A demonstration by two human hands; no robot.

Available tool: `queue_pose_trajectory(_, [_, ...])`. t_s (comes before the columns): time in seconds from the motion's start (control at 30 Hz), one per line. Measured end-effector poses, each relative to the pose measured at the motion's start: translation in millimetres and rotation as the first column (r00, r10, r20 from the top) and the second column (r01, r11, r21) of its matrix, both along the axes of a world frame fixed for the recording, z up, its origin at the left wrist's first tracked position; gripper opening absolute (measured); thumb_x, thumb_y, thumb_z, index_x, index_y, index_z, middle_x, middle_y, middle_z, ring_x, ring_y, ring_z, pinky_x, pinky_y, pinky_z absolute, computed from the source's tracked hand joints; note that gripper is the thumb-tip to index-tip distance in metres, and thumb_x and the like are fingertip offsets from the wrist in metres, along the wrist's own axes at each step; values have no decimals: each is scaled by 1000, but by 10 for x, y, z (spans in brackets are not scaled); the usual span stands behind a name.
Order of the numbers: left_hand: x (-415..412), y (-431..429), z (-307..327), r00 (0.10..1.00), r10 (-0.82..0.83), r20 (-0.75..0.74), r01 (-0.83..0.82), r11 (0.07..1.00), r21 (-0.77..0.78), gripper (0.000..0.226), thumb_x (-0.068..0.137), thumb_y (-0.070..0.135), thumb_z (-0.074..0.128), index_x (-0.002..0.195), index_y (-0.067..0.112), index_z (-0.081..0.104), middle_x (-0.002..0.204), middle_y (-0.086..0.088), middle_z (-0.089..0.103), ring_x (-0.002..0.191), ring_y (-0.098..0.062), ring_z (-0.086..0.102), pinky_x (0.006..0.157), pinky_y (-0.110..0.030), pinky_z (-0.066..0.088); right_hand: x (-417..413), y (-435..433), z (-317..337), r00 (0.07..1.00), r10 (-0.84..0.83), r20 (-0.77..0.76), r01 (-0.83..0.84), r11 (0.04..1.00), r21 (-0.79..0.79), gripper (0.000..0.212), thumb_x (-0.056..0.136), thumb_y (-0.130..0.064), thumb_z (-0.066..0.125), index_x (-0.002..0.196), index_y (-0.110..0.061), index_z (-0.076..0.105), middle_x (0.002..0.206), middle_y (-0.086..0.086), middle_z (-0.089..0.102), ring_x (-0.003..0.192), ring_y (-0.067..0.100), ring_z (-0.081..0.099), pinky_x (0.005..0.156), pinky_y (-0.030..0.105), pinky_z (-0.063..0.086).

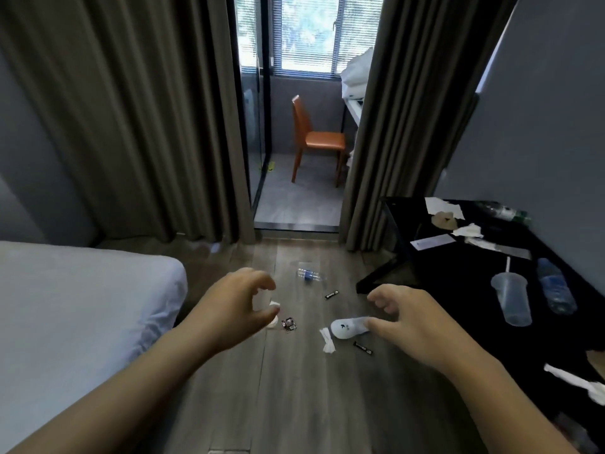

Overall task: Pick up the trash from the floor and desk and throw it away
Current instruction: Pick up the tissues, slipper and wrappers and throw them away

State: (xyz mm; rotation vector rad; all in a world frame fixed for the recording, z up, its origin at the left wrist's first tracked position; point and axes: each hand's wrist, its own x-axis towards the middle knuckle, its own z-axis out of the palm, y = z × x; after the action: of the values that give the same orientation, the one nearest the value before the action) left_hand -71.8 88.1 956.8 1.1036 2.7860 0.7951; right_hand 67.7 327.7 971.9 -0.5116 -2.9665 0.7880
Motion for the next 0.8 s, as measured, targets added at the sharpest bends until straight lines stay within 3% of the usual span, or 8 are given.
queue_pose_trajectory(0.23, [-926,555,-86,997,63,51,-59,996,-64,34,79,39,71,108,23,64,105,7,61,92,-8,60,84,-33,51,-1093,666,-151,1000,22,0,-22,999,-46,39,79,-41,69,115,-32,60,100,-20,55,95,-1,53,75,16,41])
queue_pose_trajectory(0.57, [-1789,909,-499,981,129,143,-112,986,-120,31,80,37,70,107,24,64,104,9,60,91,-5,58,82,-27,50,-2089,1116,-528,987,71,142,-60,995,-83,41,81,-39,67,120,-28,59,117,-11,58,108,5,54,90,26,46])
queue_pose_trajectory(0.8, [-2617,997,-821,973,115,200,-88,986,-141,32,81,39,68,109,25,63,106,10,60,97,-6,58,82,-26,50,-2866,1128,-837,978,38,205,-21,996,-86,40,78,-37,67,116,-27,61,107,-12,59,99,5,55,86,26,48])
